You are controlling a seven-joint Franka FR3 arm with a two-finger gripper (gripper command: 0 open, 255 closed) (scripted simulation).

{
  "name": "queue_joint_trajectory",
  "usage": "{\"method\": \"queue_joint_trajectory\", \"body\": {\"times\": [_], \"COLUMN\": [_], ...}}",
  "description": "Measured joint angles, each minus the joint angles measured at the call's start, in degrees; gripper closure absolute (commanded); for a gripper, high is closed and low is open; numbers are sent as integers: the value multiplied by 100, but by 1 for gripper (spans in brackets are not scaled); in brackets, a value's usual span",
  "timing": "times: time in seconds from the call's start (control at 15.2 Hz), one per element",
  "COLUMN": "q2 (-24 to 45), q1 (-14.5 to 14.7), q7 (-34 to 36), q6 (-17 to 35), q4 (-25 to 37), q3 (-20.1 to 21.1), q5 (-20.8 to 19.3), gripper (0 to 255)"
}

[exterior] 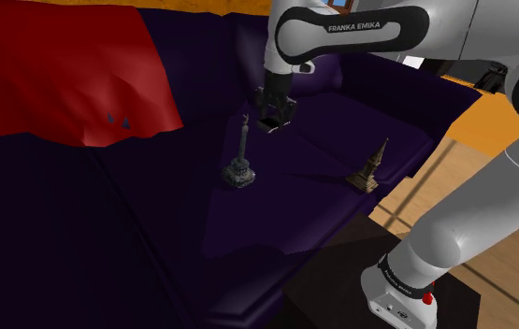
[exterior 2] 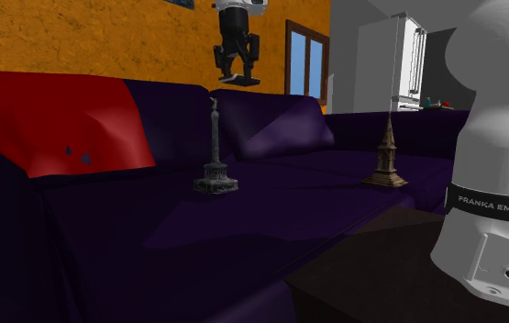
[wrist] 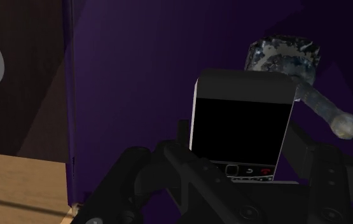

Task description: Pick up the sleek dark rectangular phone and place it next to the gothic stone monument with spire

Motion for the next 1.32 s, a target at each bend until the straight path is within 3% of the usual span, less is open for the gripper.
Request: {"method": "queue_joint_trajectory", "body": {"times": [0.46,1.32], "q2": [-663,-1280], "q1": [-389,-1128], "q7": [-991,-2829], "q6": [71,191], "q4": [-690,-1377], "q3": [-556,-1733], "q5": [108,-129], "gripper": [255,255]}}
